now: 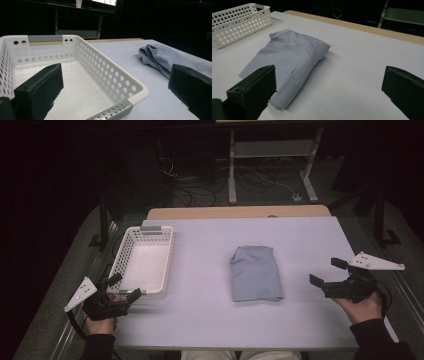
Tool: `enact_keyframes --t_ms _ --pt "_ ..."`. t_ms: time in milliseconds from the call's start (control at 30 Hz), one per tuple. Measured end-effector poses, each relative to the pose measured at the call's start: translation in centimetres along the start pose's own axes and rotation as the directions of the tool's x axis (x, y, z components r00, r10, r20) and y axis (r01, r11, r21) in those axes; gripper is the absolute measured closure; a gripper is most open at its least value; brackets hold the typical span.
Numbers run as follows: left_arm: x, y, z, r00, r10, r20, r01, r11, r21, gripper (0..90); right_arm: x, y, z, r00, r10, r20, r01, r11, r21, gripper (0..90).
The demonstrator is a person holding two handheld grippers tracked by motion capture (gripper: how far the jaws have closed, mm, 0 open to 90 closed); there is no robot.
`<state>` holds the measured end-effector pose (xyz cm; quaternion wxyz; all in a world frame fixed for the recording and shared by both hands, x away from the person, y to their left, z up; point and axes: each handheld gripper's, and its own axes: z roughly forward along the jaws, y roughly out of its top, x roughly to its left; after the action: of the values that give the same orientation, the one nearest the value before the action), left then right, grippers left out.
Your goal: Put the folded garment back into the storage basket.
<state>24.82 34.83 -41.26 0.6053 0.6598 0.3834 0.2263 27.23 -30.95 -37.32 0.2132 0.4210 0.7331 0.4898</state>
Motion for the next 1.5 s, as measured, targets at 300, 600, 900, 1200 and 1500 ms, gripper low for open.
enact_keyframes --t_ms 300,600,900,1200,1500 --pt "0.0 0.0 0.0 1.0000 -0.003 0.002 0.003 1.0000 -0.003 0.0 0.1 1.3 0.5 0.9995 -0.026 -0.015 0.026 1.000 0.011 0.0" --pt "0.1 0.0 0.0 1.0000 -0.007 -0.001 0.007 1.0000 0.000 0.0 -0.1 1.8 1.2 0.9993 -0.033 -0.017 0.033 0.999 0.021 0.0" --pt "0.1 0.0 0.0 1.0000 -0.009 0.000 0.009 1.0000 -0.002 0.0 -0.3 2.7 2.3 0.9990 -0.031 -0.033 0.032 0.999 0.027 0.0" --pt "0.3 0.0 -0.2 0.9997 -0.021 -0.013 0.020 0.9996 -0.022 0.0 -0.2 4.1 3.0 0.9982 -0.044 -0.040 0.044 0.999 0.010 0.0" --pt "0.3 -0.1 -0.1 0.9997 -0.022 -0.007 0.022 0.9997 -0.014 0.0 -0.2 4.8 4.9 0.9974 -0.039 -0.060 0.041 0.999 0.027 0.0"
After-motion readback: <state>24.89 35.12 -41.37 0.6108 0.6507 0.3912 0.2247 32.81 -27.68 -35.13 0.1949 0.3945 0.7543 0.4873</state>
